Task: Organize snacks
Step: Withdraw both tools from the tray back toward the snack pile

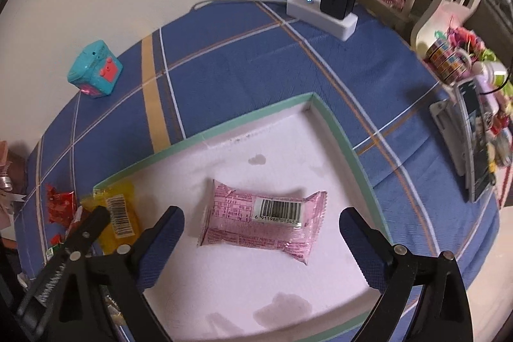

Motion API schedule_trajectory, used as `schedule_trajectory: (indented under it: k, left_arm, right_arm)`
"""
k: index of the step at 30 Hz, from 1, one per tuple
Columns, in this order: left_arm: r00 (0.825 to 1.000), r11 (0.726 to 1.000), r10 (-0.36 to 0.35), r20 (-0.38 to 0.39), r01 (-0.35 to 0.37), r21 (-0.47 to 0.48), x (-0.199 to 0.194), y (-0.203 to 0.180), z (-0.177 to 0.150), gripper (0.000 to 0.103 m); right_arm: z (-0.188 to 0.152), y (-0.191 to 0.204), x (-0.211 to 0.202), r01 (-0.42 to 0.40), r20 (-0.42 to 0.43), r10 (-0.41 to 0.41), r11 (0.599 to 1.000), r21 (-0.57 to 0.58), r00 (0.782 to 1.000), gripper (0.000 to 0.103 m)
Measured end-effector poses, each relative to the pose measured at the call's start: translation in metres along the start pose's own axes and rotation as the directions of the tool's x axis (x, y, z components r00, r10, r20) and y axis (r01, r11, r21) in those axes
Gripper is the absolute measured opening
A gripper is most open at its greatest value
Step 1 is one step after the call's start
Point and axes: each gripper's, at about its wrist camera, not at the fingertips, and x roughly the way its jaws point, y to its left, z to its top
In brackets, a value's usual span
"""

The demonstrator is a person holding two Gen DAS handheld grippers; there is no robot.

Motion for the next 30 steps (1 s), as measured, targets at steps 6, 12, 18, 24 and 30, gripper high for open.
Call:
schedule_trajectory:
  k: [6, 12, 18, 24, 30]
  left_arm:
    - [0.993, 0.995, 0.097, 0.060, -0.096, -0.008, -0.027, 0.007, 0.009, 0.083]
    - [0.978, 0.981, 0.191, 0.080, -0.191, -0.004, -0.034, 0.020, 0.008, 0.091]
    - [0.971, 0.973, 0.223, 0.088, -0.226, 0.034, -0.036, 0.021, 0.007, 0.092]
    - [0.967, 0.970, 0.237, 0.091, -0.241, 0.036, -0.035, 0.021, 0.006, 0.100]
    - [0.959, 0.966, 0.247, 0.138, -0.256, 0.047, -0.039, 0.020, 0.006, 0.103]
  right_arm:
    - [0.003, 0.002, -0.032, 0.018, 0.032, -0.017, 1.000, -0.019, 0.999, 0.100]
    - [0.002, 0.006, -0.054, 0.015, 0.051, -0.012, 0.999, -0.044, 0.999, 0.101]
    - [-0.003, 0.013, -0.049, 0.013, 0.032, -0.011, 0.998, -0.067, 0.999, 0.101]
    - [-0.007, 0.016, -0.033, 0.031, -0.012, -0.032, 0.996, -0.082, 0.999, 0.102]
    - [-0.005, 0.014, -0.034, 0.037, -0.001, -0.037, 0.997, -0.073, 0.999, 0.103]
